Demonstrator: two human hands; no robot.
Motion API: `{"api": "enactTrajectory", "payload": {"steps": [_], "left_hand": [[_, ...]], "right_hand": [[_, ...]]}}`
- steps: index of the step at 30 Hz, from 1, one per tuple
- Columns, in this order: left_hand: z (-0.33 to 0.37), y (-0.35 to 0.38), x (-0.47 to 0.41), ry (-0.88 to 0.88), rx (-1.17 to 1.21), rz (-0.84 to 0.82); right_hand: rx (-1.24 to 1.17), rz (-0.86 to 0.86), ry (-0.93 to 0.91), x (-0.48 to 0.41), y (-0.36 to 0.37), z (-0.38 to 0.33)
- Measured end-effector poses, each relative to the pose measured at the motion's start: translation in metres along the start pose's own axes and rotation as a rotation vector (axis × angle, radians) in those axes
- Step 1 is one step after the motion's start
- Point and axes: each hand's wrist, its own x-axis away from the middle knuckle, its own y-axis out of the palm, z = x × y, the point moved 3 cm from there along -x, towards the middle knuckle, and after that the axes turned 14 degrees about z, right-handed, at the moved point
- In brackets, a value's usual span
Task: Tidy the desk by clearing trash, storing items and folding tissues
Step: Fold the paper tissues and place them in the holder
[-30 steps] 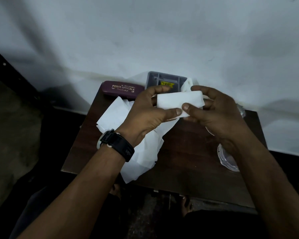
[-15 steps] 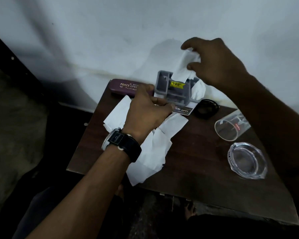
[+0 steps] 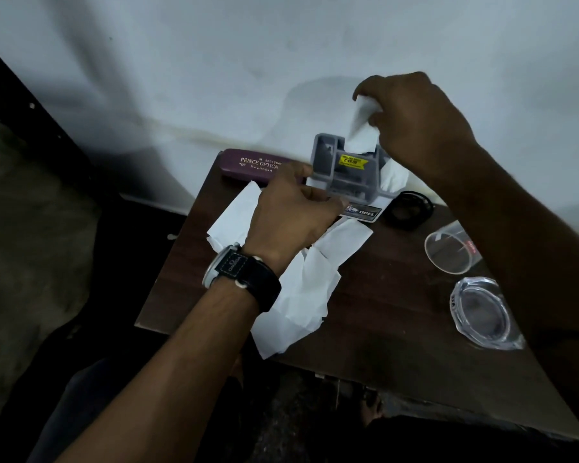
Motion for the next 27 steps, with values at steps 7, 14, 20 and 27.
{"api": "enactTrajectory", "payload": {"steps": [7, 14, 20, 27], "left_hand": [[0.0, 0.004, 0.0, -0.029, -0.021, -0.01], [0.001, 0.005, 0.002, -0.029, -0.043, -0.015], [0.0, 0.006, 0.001, -0.021, -0.047, -0.025], [0.0, 0.007, 0.001, -0.029, -0.058, -0.032]], "right_hand": [[0.086, 0.011, -0.061, 0.006, 0.006, -0.005], [-0.051, -0.056, 0.035, 0.004, 0.011, -0.007], [0.026, -0.121, 0.022, 0.001, 0.001, -0.007], [-0.089, -0.125, 0.078, 0.006, 0.026, -0.004]]}}
